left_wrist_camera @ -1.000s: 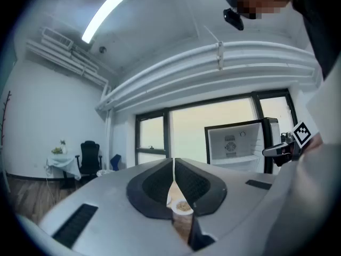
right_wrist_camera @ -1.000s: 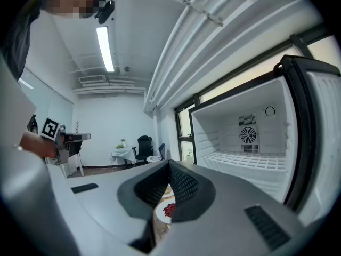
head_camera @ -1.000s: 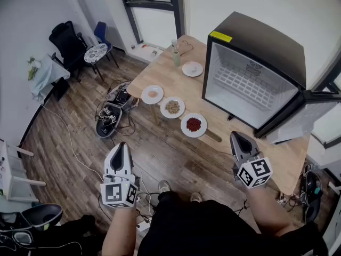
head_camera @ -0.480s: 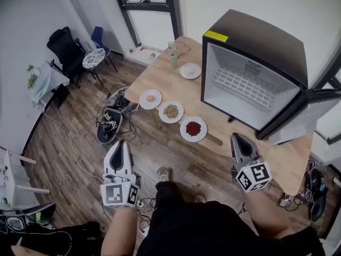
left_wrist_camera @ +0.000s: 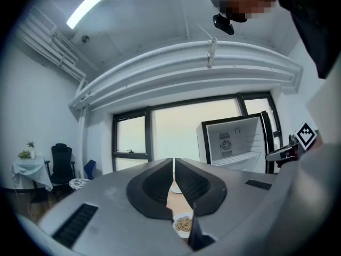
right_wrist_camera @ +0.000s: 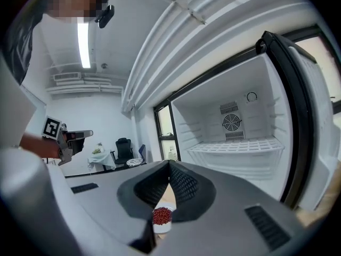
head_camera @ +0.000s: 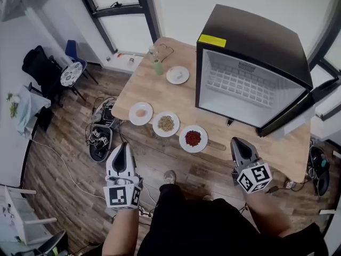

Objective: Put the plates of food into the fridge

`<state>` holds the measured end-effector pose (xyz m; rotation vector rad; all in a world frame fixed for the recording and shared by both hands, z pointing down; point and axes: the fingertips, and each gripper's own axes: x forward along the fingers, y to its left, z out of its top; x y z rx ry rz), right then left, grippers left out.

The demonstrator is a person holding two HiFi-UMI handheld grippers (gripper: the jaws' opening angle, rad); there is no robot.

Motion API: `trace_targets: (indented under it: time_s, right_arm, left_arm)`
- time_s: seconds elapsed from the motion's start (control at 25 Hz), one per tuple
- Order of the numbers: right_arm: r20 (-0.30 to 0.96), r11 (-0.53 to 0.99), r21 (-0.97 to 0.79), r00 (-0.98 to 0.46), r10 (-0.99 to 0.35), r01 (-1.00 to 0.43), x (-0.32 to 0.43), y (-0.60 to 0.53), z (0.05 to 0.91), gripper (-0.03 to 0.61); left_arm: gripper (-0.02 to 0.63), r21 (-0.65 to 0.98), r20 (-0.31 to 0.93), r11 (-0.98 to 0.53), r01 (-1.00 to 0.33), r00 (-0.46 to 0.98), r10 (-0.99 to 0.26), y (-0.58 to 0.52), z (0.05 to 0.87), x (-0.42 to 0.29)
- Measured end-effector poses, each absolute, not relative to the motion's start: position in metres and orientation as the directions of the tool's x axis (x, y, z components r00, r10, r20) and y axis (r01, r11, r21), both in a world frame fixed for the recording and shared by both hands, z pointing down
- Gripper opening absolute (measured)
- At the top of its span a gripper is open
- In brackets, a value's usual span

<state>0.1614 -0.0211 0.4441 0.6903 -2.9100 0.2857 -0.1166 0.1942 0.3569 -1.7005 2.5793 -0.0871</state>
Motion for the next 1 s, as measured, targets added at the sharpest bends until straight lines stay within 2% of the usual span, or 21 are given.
trace_targets:
  time_s: [0.28, 0.52, 0.76, 1.0]
  right_arm:
    - [0.21, 0.79, -0.175, -0.806, -0.553, -0.588, 0.143, -0.026, 0.453, 0.017]
    - [0.205, 0.7, -0.207, -0.73, -0.652, -0.683, 0.135, -0.019, 0.459, 0.017]
    - [0.254, 0.648, -0.278, -0.705, -0.662, -0.709, 0.11, 0.003, 0.49, 0.017]
    - [0.3, 0.627, -0.33, -0.708, -0.639, -0.706, 0.09, 0.033, 0.522, 0.017]
  left_arm:
    - [0.015, -0.088, 0.027, 0.142, -0.986, -0.145, -0.989, 0.126, 0.364, -0.148]
    - [0.015, -0.062, 0.022, 0.011, -0.998, -0.013, -1.0, 0.09, 0.374, -0.169]
    - [0.015, -0.065, 0.026, -0.165, -0.984, 0.164, -0.986, 0.055, 0.394, -0.171]
    - [0.015, -0.062, 0.011, -0.282, -0.957, 0.282, -0.959, 0.037, 0.405, -0.156]
